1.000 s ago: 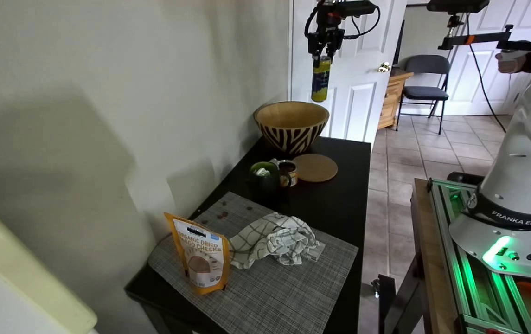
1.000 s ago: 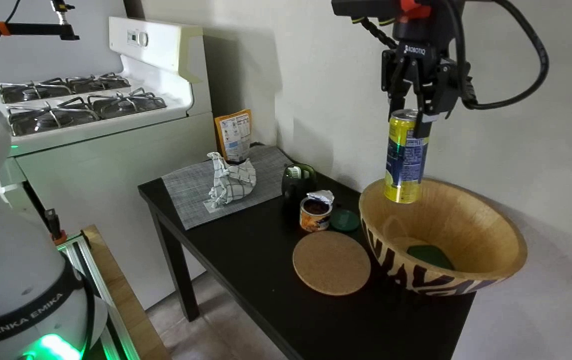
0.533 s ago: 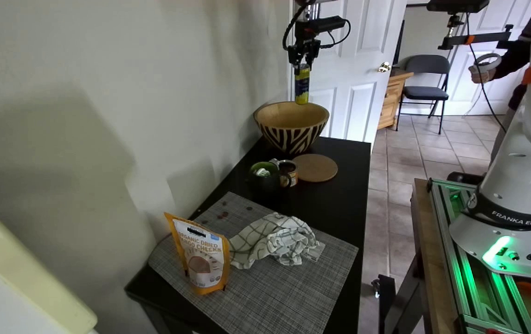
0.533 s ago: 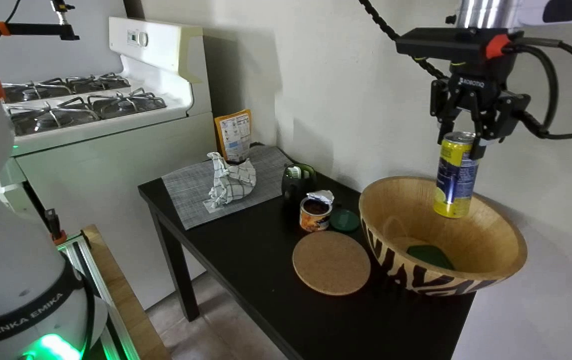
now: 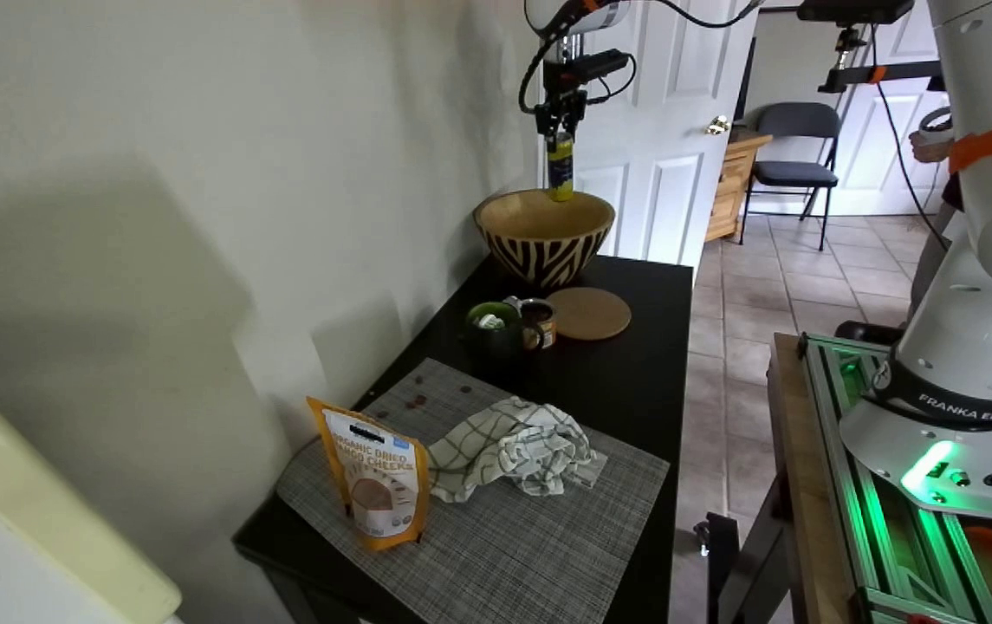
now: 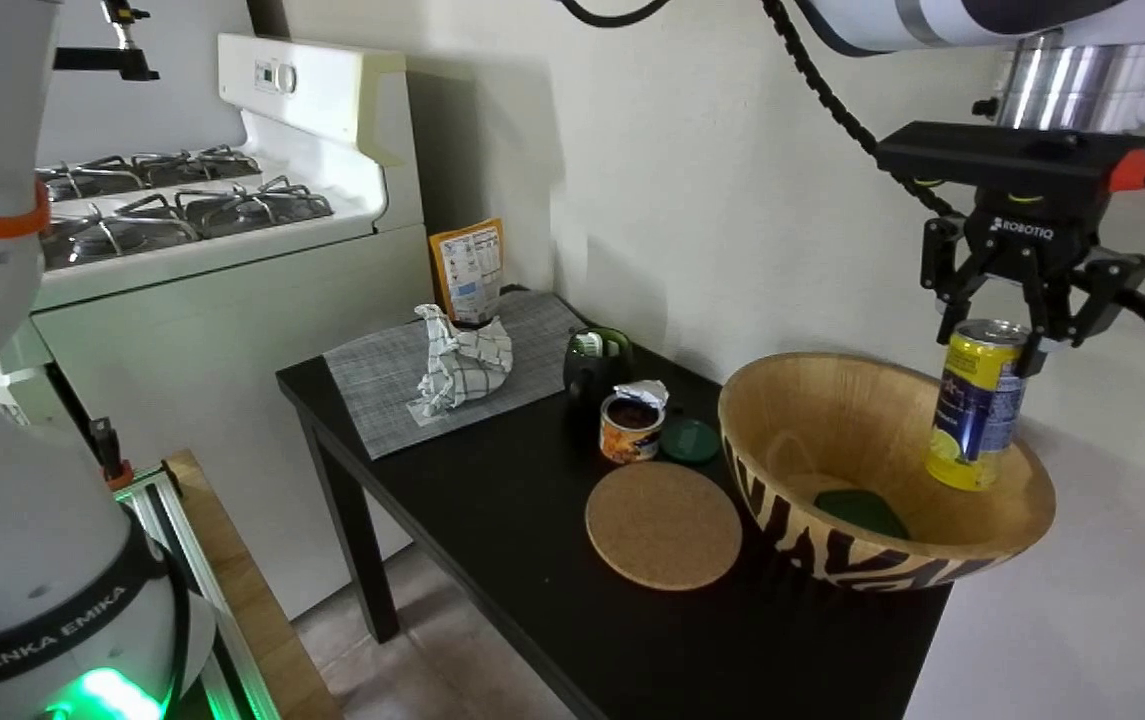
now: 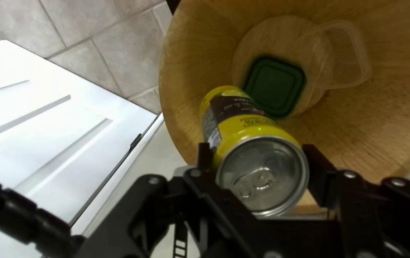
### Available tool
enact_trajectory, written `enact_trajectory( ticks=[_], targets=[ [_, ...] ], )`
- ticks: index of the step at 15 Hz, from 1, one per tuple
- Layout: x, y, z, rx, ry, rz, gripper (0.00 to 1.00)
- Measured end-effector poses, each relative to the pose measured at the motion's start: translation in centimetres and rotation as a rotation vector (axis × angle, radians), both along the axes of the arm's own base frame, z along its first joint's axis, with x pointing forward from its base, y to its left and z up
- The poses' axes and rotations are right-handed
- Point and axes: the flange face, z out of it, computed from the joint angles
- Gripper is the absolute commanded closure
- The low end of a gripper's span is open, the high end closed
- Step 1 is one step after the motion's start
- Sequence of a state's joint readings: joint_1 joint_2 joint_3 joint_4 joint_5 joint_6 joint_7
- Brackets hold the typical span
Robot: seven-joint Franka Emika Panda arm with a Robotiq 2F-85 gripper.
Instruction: Put the yellow can in the wooden bowl.
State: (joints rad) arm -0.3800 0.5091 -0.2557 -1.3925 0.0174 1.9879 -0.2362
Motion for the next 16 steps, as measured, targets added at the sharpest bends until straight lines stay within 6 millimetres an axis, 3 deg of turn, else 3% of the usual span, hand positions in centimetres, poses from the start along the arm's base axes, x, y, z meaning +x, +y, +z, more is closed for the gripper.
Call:
enact_trajectory(
  ticks=[4, 8, 9, 12, 13, 16],
  targets=[
    [-0.4, -0.8, -1.3, 0.021, 0.033, 0.053, 0.62],
    [0.3, 0.9, -2.7, 0.074, 0.043, 0.072, 0.62],
    [0.5, 1.5, -3.1, 0.095, 0.047, 0.071, 0.37],
    [0.7, 1.7, -3.6, 0.101, 0.054, 0.074, 0.37],
    [0.7, 1.6, -3.7, 0.100, 0.054, 0.072, 0.62],
    [0.6, 1.6, -3.8, 0.101, 0.056, 0.071, 0.62]
  ],
)
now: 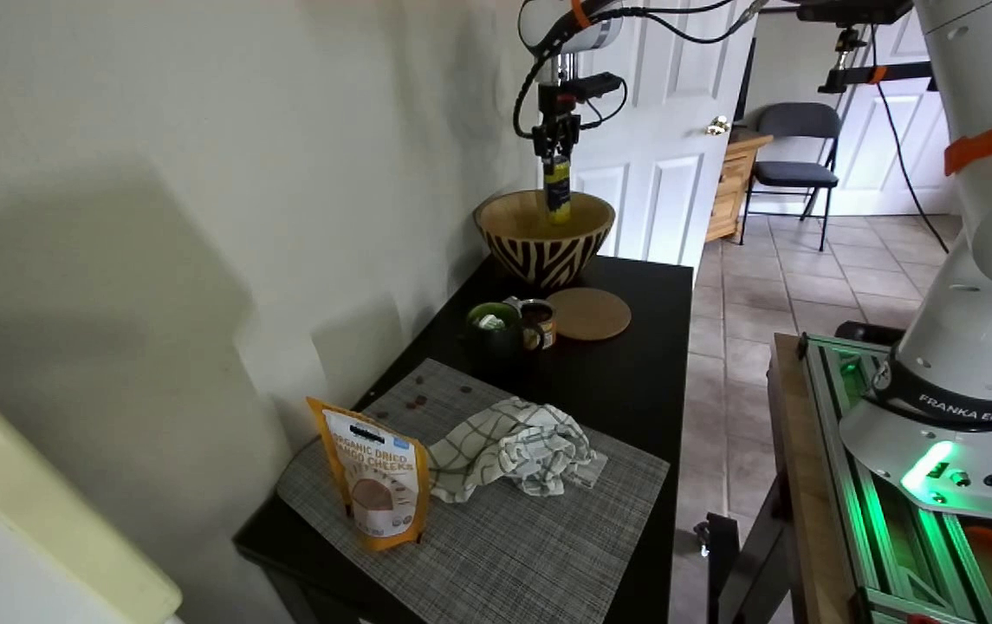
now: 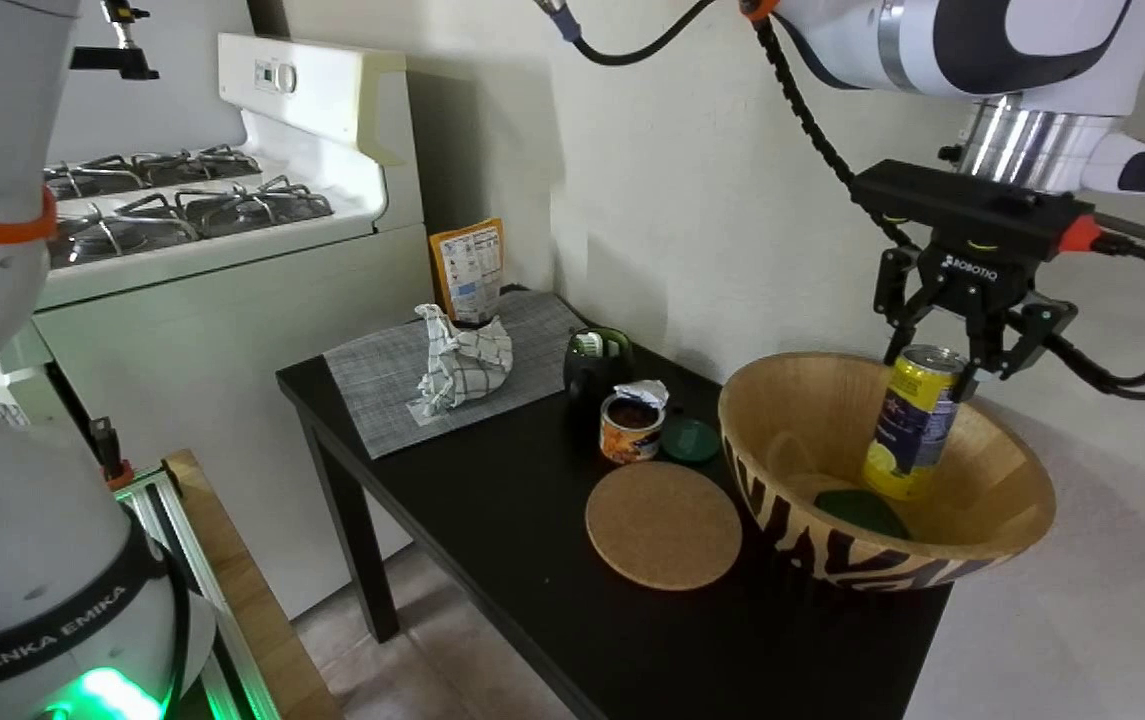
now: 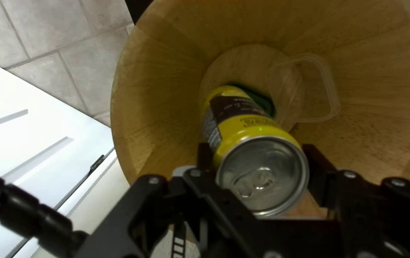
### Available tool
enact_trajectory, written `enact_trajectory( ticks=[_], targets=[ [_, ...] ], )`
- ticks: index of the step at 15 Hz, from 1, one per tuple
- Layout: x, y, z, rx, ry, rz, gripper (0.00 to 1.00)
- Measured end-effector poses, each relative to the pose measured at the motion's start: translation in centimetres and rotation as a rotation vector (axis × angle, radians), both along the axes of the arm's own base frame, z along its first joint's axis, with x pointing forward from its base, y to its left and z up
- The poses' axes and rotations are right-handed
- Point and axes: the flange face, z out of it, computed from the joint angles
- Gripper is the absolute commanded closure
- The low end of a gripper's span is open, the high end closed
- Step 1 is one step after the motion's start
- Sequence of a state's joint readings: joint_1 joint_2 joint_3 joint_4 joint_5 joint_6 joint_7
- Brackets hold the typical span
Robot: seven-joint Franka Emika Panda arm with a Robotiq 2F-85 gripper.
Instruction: Put the yellow can in the wooden bowl.
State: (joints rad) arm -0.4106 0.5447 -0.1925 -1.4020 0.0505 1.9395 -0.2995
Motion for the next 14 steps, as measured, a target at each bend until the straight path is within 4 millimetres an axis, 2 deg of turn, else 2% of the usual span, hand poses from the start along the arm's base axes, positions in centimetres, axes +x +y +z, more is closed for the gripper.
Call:
enact_trajectory(
  ticks=[3, 7, 8, 9, 10, 12, 13, 14],
  targets=[
    [0.1, 0.4, -1.6, -0.005, -0.011, 0.007, 0.62],
    [-0.4, 1.0, -5.5, -0.018, -0.041, 0.011, 0.62],
    [-0.8, 1.0, -6.5, -0.020, -0.046, 0.010, 0.31],
    [-1.4, 0.7, -7.5, -0.020, -0.048, 0.013, 0.31],
    [-2.1, 0.4, -8.4, -0.019, -0.049, 0.017, 0.23],
    [-3.7, -0.6, -9.5, -0.024, -0.055, 0.039, 0.14],
    [-4.5, -1.1, -9.8, -0.028, -0.059, 0.052, 0.01],
    [-5.4, -1.5, -9.9, -0.031, -0.063, 0.068, 0.00]
  ],
)
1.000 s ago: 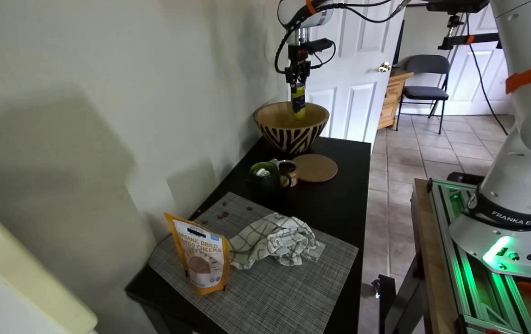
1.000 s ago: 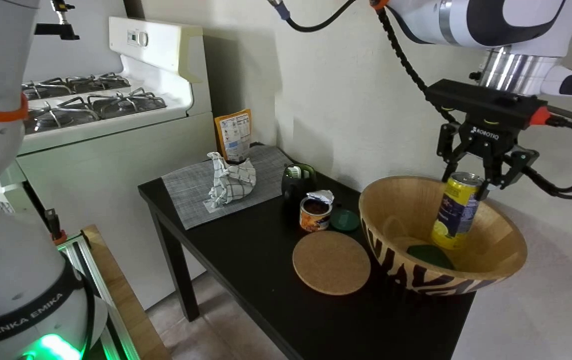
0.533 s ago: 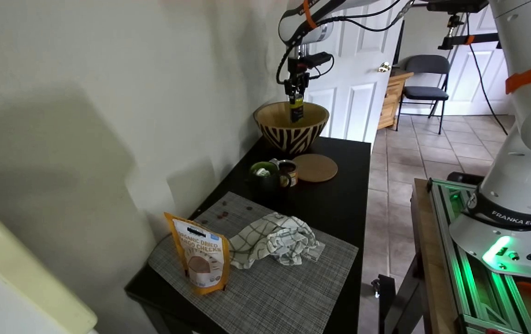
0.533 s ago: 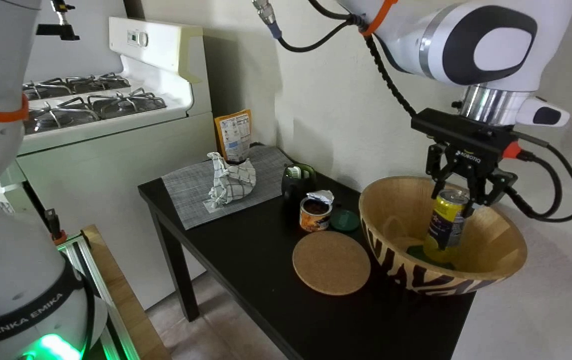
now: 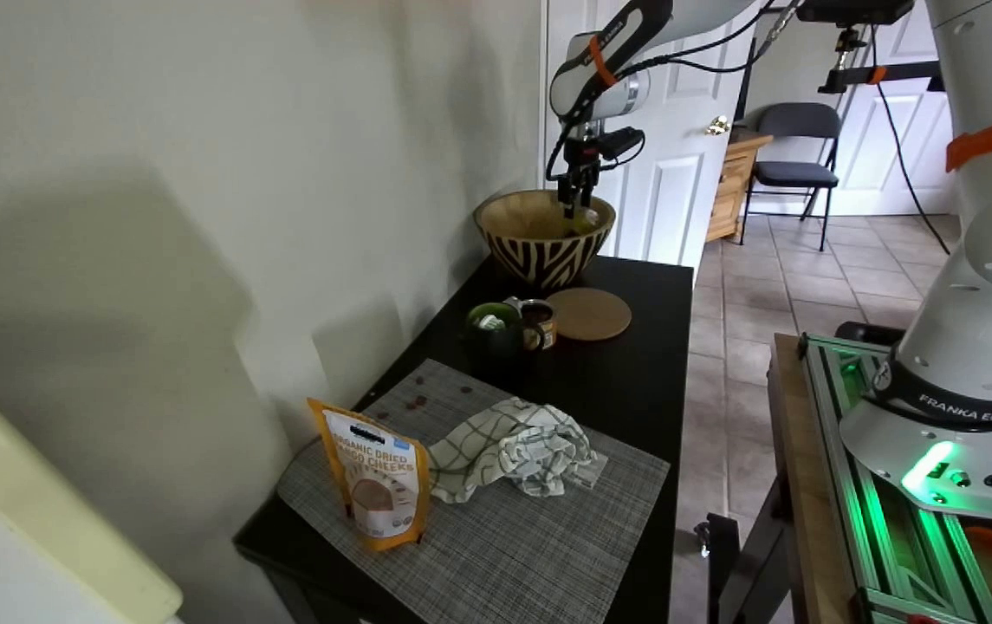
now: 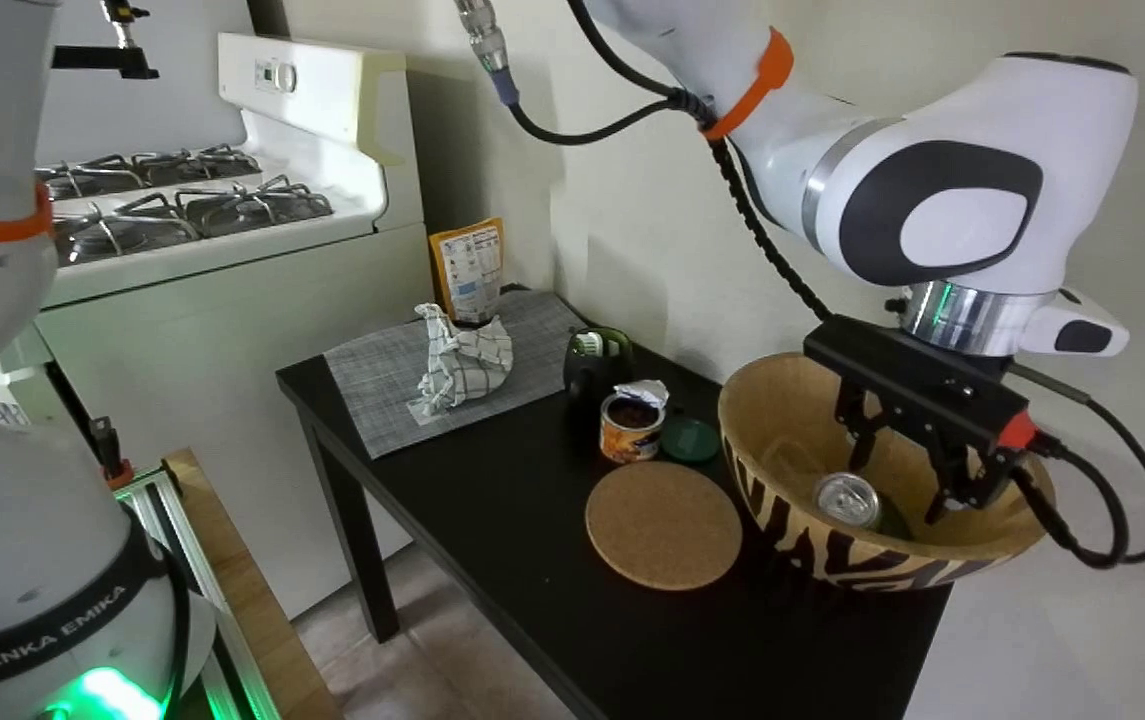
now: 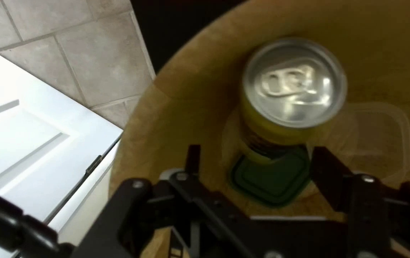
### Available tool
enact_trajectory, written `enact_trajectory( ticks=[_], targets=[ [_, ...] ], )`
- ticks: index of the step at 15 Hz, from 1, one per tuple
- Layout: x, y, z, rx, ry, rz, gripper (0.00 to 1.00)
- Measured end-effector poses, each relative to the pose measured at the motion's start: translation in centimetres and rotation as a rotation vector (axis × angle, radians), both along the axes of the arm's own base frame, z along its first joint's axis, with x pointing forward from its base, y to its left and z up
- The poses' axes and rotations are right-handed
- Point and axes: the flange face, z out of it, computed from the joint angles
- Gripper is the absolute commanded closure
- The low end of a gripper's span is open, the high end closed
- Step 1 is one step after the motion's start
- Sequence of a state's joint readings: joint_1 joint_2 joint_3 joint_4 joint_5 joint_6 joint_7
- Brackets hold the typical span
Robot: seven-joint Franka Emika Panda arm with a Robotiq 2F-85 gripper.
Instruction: Put the yellow can in the wooden bowl.
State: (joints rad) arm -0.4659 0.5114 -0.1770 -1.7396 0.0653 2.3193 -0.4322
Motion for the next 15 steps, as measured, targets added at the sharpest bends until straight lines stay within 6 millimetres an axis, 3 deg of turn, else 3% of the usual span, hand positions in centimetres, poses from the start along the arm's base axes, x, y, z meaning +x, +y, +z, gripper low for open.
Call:
enact_trajectory(
  ticks=[3, 6, 11, 15],
  targets=[
    [-2.4, -0.4, 0.3, -0.002, -0.003, 0.057, 0.00],
    [-4.2, 1.3, 1.4, 0.009, -0.005, 0.106, 0.00],
    [-7.1, 8.2, 5.6, 0.020, -0.033, 0.188, 0.00],
    [-9.5, 14.8, 7.6, 0.039, -0.032, 0.281, 0.00]
  ],
)
